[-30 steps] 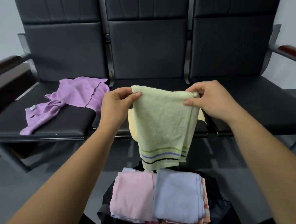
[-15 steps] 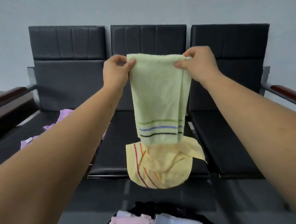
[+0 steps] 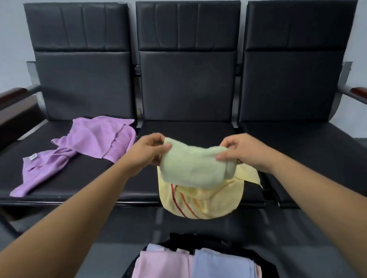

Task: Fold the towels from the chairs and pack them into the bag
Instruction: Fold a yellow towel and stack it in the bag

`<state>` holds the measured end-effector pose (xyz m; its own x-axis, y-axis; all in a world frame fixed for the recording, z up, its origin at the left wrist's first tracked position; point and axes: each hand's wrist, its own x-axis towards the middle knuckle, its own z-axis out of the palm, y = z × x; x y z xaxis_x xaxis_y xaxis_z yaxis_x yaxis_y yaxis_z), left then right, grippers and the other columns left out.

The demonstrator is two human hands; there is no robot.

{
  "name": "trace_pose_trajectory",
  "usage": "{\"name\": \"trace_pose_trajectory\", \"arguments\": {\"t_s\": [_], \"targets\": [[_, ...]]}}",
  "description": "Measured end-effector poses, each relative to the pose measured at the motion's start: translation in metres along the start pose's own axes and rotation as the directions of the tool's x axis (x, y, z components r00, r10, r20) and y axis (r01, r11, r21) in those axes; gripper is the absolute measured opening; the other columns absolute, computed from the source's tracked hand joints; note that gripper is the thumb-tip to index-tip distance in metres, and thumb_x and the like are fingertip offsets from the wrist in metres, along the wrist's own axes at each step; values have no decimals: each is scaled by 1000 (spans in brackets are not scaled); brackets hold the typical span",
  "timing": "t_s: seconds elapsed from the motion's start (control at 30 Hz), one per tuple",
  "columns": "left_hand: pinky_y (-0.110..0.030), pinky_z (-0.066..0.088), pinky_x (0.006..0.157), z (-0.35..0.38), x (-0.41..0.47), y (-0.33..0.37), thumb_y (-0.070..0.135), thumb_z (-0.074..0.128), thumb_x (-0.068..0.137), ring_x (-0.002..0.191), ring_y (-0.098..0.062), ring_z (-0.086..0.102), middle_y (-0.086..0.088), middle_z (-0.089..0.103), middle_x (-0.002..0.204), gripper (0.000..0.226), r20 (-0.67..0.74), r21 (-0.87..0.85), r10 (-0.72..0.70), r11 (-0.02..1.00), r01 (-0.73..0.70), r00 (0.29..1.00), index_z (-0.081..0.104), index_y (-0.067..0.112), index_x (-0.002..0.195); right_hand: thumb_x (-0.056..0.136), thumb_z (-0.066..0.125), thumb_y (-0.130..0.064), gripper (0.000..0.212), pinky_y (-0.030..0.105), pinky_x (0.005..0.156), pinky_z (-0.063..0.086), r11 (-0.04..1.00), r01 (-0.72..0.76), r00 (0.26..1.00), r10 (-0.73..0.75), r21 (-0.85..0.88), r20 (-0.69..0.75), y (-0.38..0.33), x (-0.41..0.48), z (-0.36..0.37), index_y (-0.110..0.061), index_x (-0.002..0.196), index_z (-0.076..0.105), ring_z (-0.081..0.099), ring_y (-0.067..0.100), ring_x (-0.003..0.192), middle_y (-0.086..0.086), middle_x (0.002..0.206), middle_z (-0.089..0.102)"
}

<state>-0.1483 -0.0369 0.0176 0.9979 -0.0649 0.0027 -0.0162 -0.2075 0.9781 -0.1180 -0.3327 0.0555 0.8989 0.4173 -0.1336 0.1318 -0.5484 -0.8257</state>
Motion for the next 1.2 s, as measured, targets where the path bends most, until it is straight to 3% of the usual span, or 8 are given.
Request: {"name": "trace_pose_trajectory", "arguments": {"t_s": [0.13, 0.27, 0.4, 0.57, 0.73, 0.87, 1.03, 1.2], "targets": [[-39, 61, 76, 3, 3, -31, 18, 68, 96, 82, -28, 66, -7, 68, 85, 12, 60, 28, -192, 981, 191, 980, 61, 12, 89, 86, 79, -11, 24, 47, 95, 58, 958, -251, 961, 229, 138, 157, 26, 18, 13, -3, 108, 74, 73, 27, 102, 10, 107, 77], [-40, 63, 79, 11, 26, -56, 23, 74, 92, 75, -23, 68, -10, 69, 91, 24, -75, 74, -223, 971, 228, 972, 63, 1, 95, 84, 81, -8, 25, 42, 84, 60, 926, -350, 937, 347, 146, 41, 43, 44, 27, -7, 108, 72, 73, 21, 97, 7, 104, 77], [-31, 60, 68, 17, 62, -69, 25, 73, 92, 67, -17, 58, -5, 62, 79, 20, -275, 85, -172, 976, 202, 946, 62, 10, 86, 87, 80, -15, 22, 26, 62, 47, 946, -265, 931, 302, 186, -206, 50, 78, 37, -10, 107, 70, 64, 13, 87, 3, 103, 70], [-37, 51, 70, 18, 101, -91, 29, 67, 93, 69, -18, 52, 0, 56, 73, 20, -460, 112, -185, 958, 264, 868, 56, 17, 81, 86, 79, -15, 15, 36, 83, 56, 975, -156, 904, 205, 157, -375, 60, 125, 54, -8, 98, 72, 67, 22, 99, 2, 103, 71], [-27, 44, 52, 21, 113, -103, 31, 56, 99, 61, -19, 52, -1, 57, 79, 12, -445, 226, -268, 890, 397, 854, 55, 19, 102, 88, 74, -16, 10, 30, 71, 47, 971, -240, 888, 218, -3, -405, 69, 155, 69, -11, 97, 71, 64, 21, 98, 4, 108, 70], [-30, 46, 60, 18, 115, -103, 26, 59, 96, 68, -22, 54, -5, 57, 80, 16, -435, 333, -265, 840, 427, 861, 52, 14, 89, 88, 68, -13, 29, 44, 94, 53, 936, -319, 877, 231, -151, -422, 65, 155, 72, 2, 113, 66, 57, 34, 118, 17, 119, 65], [-33, 51, 63, 13, 95, -93, 29, 68, 92, 62, -20, 55, -5, 55, 73, 28, -395, 324, -345, 815, 481, 851, 57, 6, 82, 90, 60, -19, 18, 28, 51, 35, 903, -366, 893, 273, -227, -357, 53, 129, 55, -15, 75, 52, 45, 20, 62, 1, 68, 45], [-29, 50, 57, 29, 63, -89, 33, 63, 96, 77, -21, 60, -6, 61, 91, 26, -319, 276, -466, 787, 552, 825, 58, 8, 100, 97, 55, -23, 18, 33, 66, 48, 848, -494, 862, 447, -195, -238, 52, 95, 58, -4, 98, 55, 54, 21, 70, 5, 77, 52]]}}
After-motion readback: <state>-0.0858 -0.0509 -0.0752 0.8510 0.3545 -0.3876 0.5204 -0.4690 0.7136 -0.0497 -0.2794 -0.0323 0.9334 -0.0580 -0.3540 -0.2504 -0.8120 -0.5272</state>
